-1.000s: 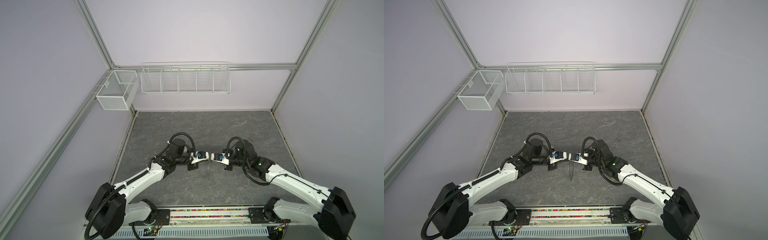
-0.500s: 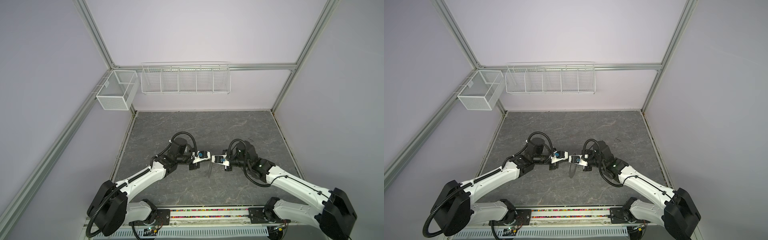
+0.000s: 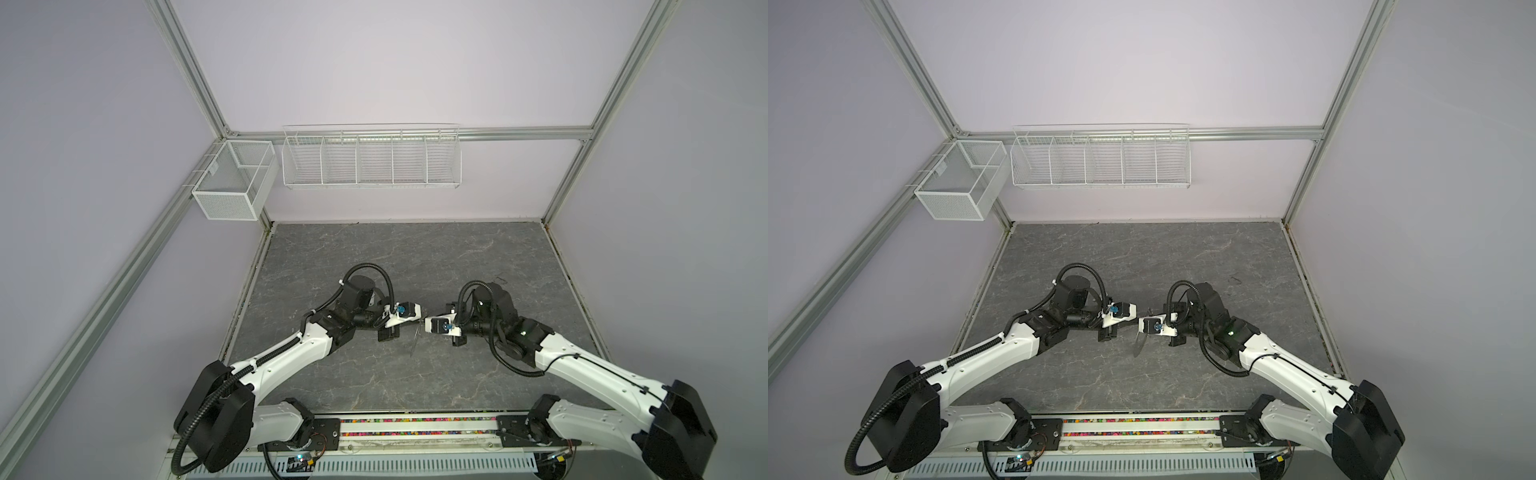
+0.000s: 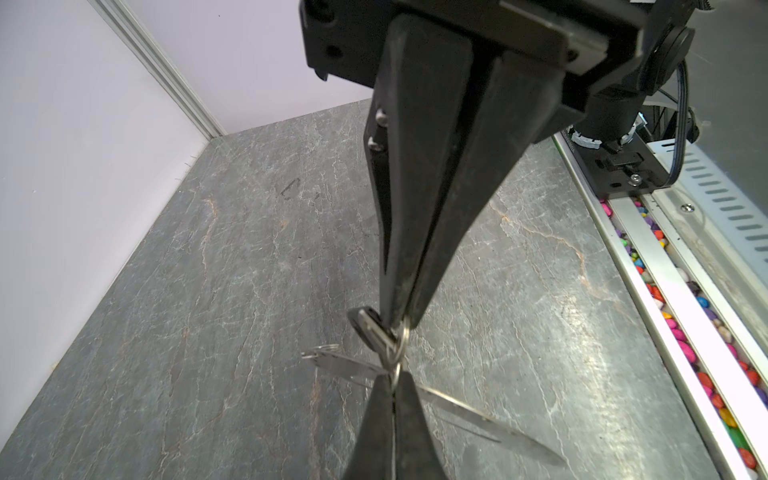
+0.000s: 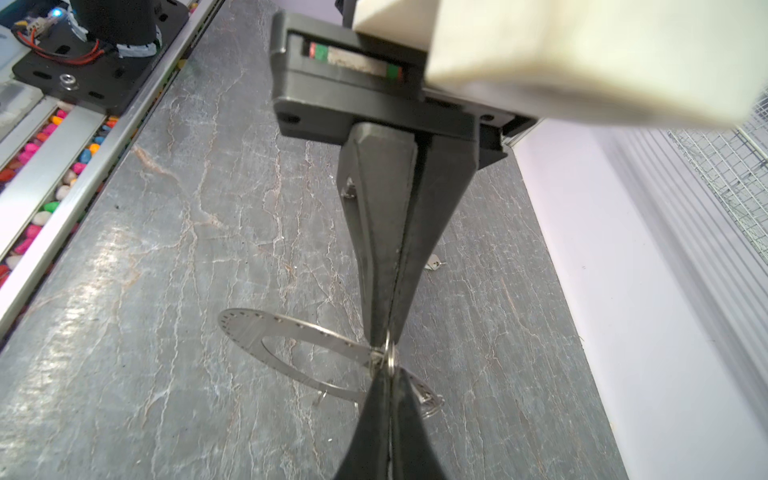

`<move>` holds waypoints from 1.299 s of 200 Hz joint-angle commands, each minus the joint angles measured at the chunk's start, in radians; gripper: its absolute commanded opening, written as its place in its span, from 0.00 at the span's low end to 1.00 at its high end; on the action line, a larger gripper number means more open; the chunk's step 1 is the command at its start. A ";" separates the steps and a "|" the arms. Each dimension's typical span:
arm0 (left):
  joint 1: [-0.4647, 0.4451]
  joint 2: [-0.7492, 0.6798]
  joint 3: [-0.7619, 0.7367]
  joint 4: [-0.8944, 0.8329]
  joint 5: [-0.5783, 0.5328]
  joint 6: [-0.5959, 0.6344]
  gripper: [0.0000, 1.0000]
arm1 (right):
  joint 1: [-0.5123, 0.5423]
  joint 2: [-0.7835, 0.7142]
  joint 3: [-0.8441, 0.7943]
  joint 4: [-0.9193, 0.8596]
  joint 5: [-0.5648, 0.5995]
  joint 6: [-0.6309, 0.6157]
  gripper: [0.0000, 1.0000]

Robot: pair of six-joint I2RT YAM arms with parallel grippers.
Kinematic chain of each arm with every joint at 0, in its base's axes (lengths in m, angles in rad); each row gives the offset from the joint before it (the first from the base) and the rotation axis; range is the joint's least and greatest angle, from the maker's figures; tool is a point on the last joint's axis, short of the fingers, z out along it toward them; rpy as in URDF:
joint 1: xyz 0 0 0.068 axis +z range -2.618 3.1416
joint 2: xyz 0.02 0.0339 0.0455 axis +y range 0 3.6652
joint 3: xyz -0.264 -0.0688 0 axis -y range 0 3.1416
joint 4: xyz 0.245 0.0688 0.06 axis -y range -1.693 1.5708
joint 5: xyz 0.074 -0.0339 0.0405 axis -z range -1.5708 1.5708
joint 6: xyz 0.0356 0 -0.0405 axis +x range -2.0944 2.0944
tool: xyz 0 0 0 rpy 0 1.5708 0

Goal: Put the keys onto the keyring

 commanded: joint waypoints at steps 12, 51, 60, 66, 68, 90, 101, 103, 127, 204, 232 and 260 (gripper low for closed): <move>-0.003 -0.008 0.039 -0.022 0.028 0.018 0.00 | 0.008 -0.019 -0.019 -0.055 -0.016 -0.074 0.07; -0.003 -0.005 0.049 -0.036 0.037 0.017 0.00 | 0.010 -0.021 -0.018 -0.064 -0.017 -0.101 0.07; -0.003 -0.004 0.054 -0.041 0.040 0.017 0.00 | 0.009 -0.021 -0.018 -0.060 -0.017 -0.102 0.07; -0.003 -0.003 0.057 -0.047 0.044 0.017 0.00 | 0.009 -0.021 -0.017 -0.059 -0.017 -0.106 0.07; -0.003 -0.002 0.059 -0.049 0.045 0.017 0.00 | 0.009 -0.021 -0.018 -0.059 -0.017 -0.107 0.07; -0.003 0.006 0.068 -0.067 0.060 0.018 0.00 | 0.013 -0.023 -0.020 -0.059 -0.013 -0.129 0.07; -0.004 0.008 0.070 -0.071 0.064 0.018 0.00 | 0.015 -0.023 -0.019 -0.071 -0.010 -0.150 0.07; -0.003 0.009 0.070 -0.070 0.064 0.018 0.00 | 0.016 -0.023 -0.020 -0.073 -0.009 -0.154 0.07; -0.003 0.011 0.076 -0.082 0.073 0.019 0.00 | 0.016 -0.018 -0.018 -0.087 -0.006 -0.177 0.07; -0.003 0.006 0.080 -0.117 0.042 0.037 0.00 | 0.014 -0.012 -0.016 -0.111 -0.021 -0.193 0.07; -0.003 0.004 0.076 -0.120 0.032 0.042 0.00 | 0.005 -0.018 -0.016 -0.121 -0.029 -0.177 0.07; -0.003 -0.001 0.068 -0.121 0.018 0.050 0.00 | -0.006 -0.029 -0.014 -0.129 -0.056 -0.156 0.07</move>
